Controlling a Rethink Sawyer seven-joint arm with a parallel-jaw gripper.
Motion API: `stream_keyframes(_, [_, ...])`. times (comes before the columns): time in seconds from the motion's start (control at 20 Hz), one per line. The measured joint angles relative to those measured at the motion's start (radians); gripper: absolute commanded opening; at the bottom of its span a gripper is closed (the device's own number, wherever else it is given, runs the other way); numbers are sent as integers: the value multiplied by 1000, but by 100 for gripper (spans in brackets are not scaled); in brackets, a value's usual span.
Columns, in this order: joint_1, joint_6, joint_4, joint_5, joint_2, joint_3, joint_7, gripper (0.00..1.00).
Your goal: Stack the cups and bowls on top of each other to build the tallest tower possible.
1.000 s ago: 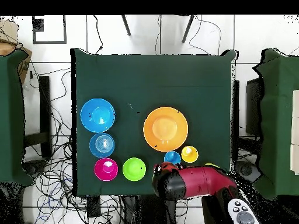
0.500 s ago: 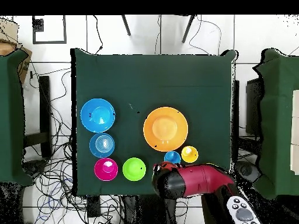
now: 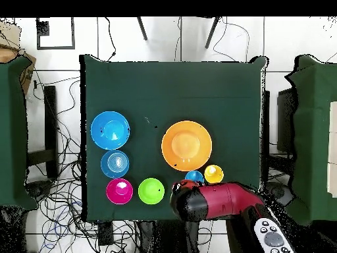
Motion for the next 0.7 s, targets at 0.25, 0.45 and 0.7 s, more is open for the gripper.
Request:
stream_keyframes(0.25, [1,0,-7,5,0,7,0,100])
stream_keyframes(0.45, [2,8,-13,15,-1,19,0,100])
stream_keyframes(0.7, [2,14,-22,28,-1,33,0,100])
